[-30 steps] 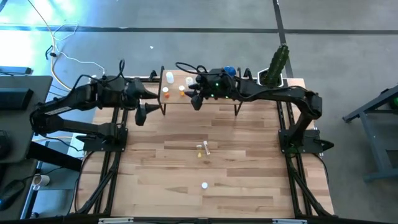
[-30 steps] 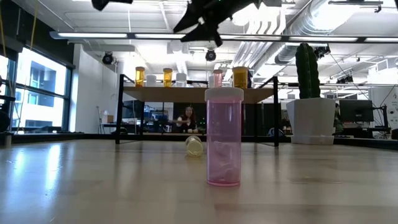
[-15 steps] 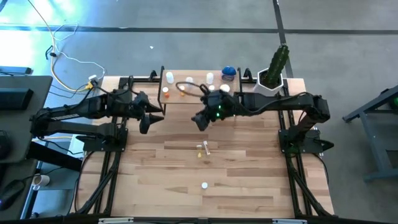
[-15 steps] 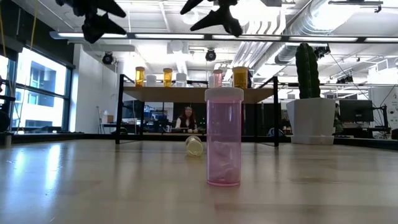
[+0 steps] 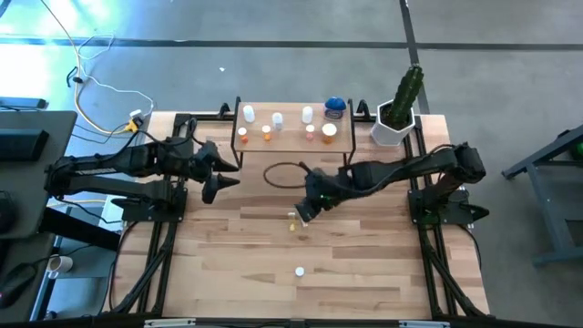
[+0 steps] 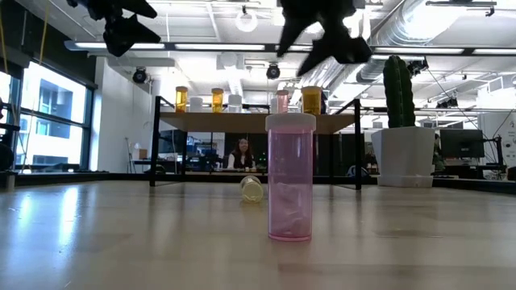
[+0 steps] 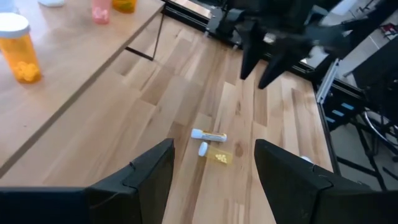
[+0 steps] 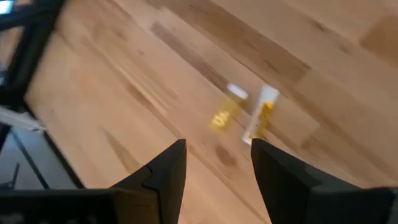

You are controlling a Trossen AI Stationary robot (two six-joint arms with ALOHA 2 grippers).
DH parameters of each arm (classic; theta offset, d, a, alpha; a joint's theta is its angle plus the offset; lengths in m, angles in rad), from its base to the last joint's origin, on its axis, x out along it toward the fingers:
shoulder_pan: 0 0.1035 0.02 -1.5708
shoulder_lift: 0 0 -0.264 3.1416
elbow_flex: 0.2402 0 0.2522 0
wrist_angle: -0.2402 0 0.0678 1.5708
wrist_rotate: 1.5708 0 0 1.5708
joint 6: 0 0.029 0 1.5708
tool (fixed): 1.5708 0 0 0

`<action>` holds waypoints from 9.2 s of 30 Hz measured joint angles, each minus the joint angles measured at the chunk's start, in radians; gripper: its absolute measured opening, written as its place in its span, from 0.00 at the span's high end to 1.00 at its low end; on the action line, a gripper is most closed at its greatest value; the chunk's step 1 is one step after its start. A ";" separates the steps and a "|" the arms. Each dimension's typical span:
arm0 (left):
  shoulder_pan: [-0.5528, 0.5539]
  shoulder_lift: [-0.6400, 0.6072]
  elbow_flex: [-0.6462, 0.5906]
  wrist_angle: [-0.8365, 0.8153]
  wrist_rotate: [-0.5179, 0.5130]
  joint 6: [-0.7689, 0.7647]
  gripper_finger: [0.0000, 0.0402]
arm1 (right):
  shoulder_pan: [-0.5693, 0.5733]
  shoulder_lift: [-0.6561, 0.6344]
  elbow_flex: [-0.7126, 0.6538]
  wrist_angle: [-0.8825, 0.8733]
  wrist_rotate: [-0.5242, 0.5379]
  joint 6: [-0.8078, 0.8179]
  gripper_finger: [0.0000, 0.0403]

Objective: Pick and place medicine bottles onto shelf by color
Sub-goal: Put the white pill bottle on the shelf

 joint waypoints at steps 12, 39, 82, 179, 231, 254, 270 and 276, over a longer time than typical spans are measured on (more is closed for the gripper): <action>-0.034 0.001 0.000 -0.001 -0.010 -0.014 0.47 | 0.007 0.001 -0.192 0.219 0.030 0.154 0.57; -0.034 0.001 0.000 -0.002 -0.012 -0.006 0.47 | -0.004 0.267 0.019 0.045 0.067 0.100 0.57; -0.033 0.001 0.000 -0.007 -0.012 0.010 0.47 | 0.000 0.394 0.020 0.013 -0.011 0.163 0.89; -0.032 0.089 0.000 0.472 -0.219 0.152 0.81 | 0.051 0.383 0.491 0.651 0.846 -0.980 0.84; 0.186 0.233 0.001 0.686 0.711 0.018 0.82 | -0.345 0.191 0.491 0.476 -0.711 -1.051 0.55; 0.200 0.555 0.124 1.031 0.892 -0.104 0.82 | -0.407 0.193 0.491 0.410 -1.046 -1.026 0.55; 0.259 0.613 0.221 0.982 0.992 -0.123 0.82 | -0.420 0.192 0.491 0.361 -1.107 -1.000 0.55; 0.260 0.613 0.227 0.980 0.994 -0.111 0.82 | -0.420 0.192 0.492 0.362 -1.105 -0.973 0.62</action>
